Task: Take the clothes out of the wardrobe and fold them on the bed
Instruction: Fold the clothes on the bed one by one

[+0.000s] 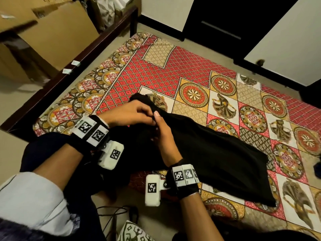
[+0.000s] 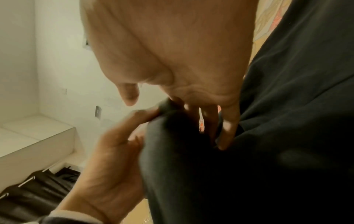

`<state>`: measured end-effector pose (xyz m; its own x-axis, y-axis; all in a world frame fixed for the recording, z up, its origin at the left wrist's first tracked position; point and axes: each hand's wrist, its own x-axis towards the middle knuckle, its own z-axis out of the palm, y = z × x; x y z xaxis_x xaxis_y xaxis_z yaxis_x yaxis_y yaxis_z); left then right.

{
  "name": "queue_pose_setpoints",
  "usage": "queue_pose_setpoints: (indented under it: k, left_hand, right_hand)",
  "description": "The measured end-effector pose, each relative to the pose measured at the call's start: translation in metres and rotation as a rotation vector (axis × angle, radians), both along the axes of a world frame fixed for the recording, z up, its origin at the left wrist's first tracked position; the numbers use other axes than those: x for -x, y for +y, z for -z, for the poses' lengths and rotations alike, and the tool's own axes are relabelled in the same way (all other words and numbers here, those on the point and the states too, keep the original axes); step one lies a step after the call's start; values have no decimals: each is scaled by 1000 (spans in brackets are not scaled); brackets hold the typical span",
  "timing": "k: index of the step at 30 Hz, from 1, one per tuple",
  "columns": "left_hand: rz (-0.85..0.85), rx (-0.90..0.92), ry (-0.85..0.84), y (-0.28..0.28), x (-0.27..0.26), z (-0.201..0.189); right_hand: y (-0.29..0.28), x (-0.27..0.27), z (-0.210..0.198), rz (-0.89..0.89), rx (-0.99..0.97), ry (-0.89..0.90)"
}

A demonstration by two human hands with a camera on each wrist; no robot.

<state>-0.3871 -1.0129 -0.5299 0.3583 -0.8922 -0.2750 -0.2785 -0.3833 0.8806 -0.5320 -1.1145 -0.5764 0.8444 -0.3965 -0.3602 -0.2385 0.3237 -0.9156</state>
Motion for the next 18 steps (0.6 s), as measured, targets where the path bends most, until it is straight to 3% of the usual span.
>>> queue_pose_setpoints:
  k: [1, 3, 4, 6, 7, 9, 13, 15, 18]
  left_hand:
    - [125, -68, -35, -3, 4, 3]
    - [191, -126, -7, -7, 4, 10]
    - [136, -106, 43, -9, 1, 11]
    - [-141, -19, 145, -13, -10, 15]
    - [-290, 18, 123, -14, -15, 17]
    - [-457, -34, -82, -17, -27, 27]
    - [-210, -500, -418, -20, -26, 56]
    - [-118, -550, -524, -30, -15, 66]
    - [-168, -538, -549, -43, -4, 73]
  right_hand:
    - [0, 5, 4, -4, -21, -5]
    - [3, 16, 12, 31, 24, 56]
    - [4, 20, 16, 89, 35, 75]
    - [2, 31, 19, 229, 5, 84]
    - [1, 38, 18, 283, -43, 64]
    - [-7, 57, 10, 391, -213, -30]
    - [-41, 109, -6, 714, -382, -161]
    - [-59, 129, -6, 769, -390, -163]
    - [-78, 143, 14, 709, -248, 6]
